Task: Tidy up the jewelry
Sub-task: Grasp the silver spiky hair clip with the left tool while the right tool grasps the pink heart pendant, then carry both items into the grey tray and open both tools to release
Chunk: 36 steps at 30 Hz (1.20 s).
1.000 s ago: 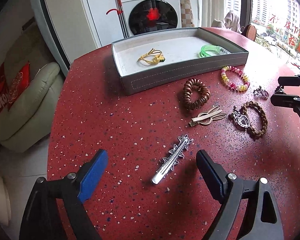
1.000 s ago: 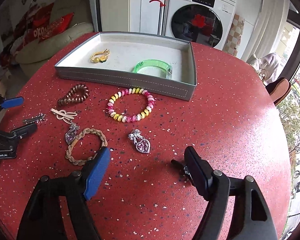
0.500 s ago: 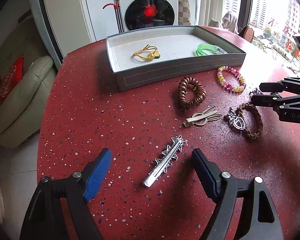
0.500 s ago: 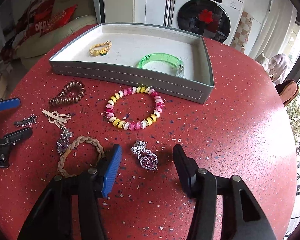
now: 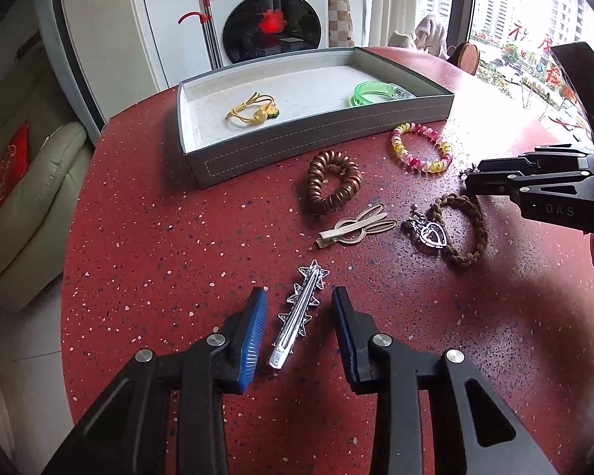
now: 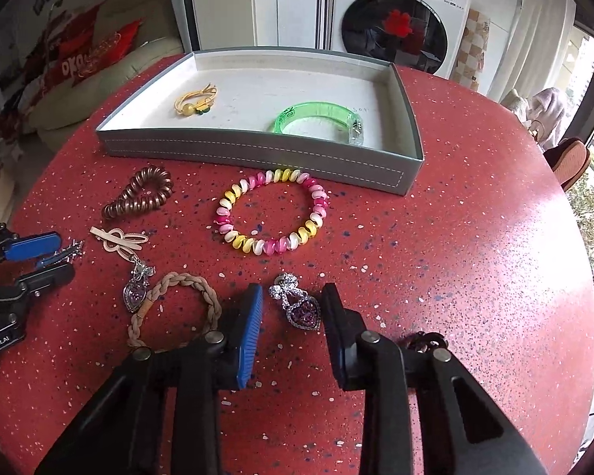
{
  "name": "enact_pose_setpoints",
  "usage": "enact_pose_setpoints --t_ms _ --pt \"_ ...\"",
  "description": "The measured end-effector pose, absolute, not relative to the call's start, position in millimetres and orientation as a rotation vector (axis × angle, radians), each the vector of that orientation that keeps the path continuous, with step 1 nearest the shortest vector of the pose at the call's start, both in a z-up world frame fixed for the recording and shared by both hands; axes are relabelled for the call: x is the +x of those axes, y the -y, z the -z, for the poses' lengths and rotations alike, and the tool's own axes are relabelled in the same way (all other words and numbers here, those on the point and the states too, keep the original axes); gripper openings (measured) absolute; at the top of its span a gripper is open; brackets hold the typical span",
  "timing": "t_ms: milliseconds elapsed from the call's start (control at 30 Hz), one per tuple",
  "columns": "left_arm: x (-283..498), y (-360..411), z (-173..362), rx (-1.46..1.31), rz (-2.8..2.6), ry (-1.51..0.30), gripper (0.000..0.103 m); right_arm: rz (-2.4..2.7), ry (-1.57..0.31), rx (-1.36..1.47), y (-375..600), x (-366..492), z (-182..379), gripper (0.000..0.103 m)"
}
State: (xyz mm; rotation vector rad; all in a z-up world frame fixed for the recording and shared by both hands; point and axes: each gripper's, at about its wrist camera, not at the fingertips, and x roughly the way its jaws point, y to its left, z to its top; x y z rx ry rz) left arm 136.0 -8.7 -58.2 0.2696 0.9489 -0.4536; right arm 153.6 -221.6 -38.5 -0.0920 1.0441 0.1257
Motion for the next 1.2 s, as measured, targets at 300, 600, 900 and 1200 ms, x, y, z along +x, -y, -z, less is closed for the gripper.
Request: enact_pose_setpoints --t_ms 300,600,900,1200 --pt "133.6 -2.3 58.2 0.181 0.401 -0.949 0.034 -0.098 -1.020 0.005 233.8 141.9 30.8 0.017" --pt "132.1 -17.8 45.1 0.083 0.363 -0.922 0.034 -0.126 -0.998 0.156 250.1 130.0 19.6 0.017" --pt "148.1 -14.6 17.4 0.019 0.362 -0.886 0.034 -0.145 -0.962 0.215 256.1 134.5 1.8 0.017" --pt "202.7 5.6 -13.2 0.042 0.340 -0.819 0.034 -0.158 -0.922 0.261 263.5 183.7 -24.4 0.017"
